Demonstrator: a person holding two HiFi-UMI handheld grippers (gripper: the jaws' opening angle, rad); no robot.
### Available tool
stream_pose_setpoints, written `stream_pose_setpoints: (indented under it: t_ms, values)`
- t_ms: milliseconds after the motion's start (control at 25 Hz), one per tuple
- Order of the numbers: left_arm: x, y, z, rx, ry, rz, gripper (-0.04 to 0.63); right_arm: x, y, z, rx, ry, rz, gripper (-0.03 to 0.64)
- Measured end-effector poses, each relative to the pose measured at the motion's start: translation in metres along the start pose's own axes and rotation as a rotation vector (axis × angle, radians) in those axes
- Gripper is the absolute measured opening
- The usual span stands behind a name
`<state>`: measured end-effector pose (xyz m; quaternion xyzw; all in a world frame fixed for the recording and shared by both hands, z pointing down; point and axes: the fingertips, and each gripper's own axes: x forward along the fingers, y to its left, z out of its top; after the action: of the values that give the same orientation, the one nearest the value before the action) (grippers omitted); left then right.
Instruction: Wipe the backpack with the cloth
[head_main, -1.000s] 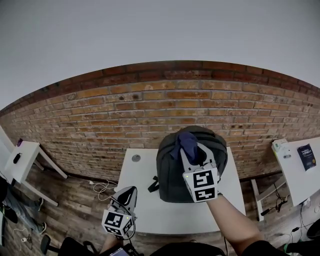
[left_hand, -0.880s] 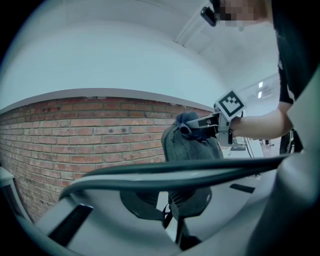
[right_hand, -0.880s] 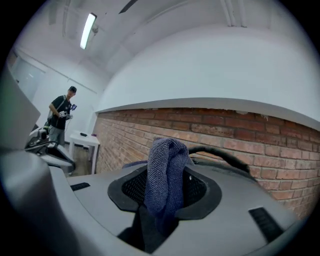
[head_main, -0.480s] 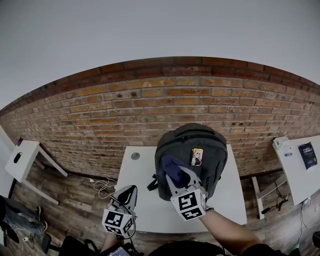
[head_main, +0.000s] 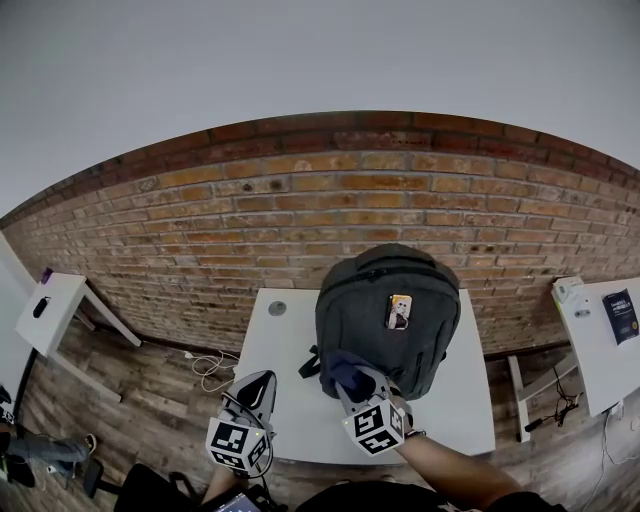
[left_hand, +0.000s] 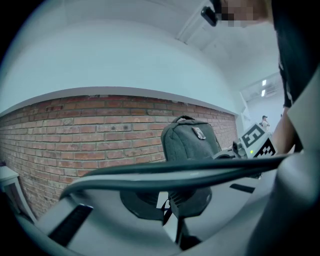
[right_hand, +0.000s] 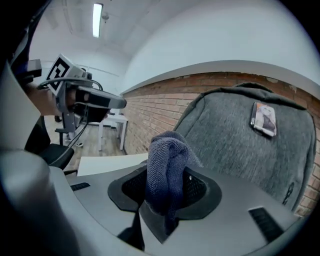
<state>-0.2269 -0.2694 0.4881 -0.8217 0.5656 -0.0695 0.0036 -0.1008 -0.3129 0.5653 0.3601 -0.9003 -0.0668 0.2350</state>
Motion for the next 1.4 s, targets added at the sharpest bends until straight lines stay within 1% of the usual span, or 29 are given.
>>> stream_pose_setpoints:
  t_ms: [200,400,520,560,680,760,840,920,1000,1120,1240,1400]
  values:
    - [-0.006,0.000,-0.001,0.002,0.006,0.011,-0.003,0.006,0.020,-0.037,0.004,0.064,0.036,0.132]
    - [-0.013,0.000,0.000,0.011,0.011,0.023,-0.003,0.008,0.042,-0.072,-0.033,0.101,0.124,0.132]
    - [-0.017,0.001,0.001,0.015,0.012,0.031,-0.003,0.008,0.052,-0.095,-0.077,0.147,0.160,0.132]
    - [-0.018,0.002,0.001,0.014,0.012,0.036,-0.003,0.009,0.056,-0.101,-0.073,0.168,0.168,0.132]
    - [-0.023,0.006,0.000,0.010,0.016,0.049,-0.003,0.011,0.063,-0.117,-0.007,0.233,0.182,0.132]
    - [-0.025,0.007,0.000,0.011,0.019,0.053,-0.003,0.012,0.066,-0.131,0.005,0.281,0.189,0.132]
    - [-0.027,0.008,0.000,0.012,0.022,0.056,-0.003,0.012,0.066,-0.146,0.021,0.326,0.194,0.132]
    - [-0.030,0.008,0.001,0.014,0.023,0.060,-0.003,0.011,0.063,-0.152,0.062,0.350,0.188,0.132]
    - [-0.032,0.009,0.000,0.015,0.022,0.062,-0.003,0.012,0.063,-0.146,0.097,0.340,0.183,0.132]
    - [-0.033,0.009,-0.001,0.016,0.022,0.061,-0.003,0.016,0.068,-0.117,0.133,0.282,0.192,0.132]
    - [-0.031,0.007,0.001,0.026,0.021,0.055,-0.003,0.022,0.065,-0.080,0.137,0.220,0.183,0.132]
    - [-0.033,0.006,0.003,0.036,0.013,0.051,-0.003,0.031,0.047,-0.029,0.129,0.142,0.131,0.132]
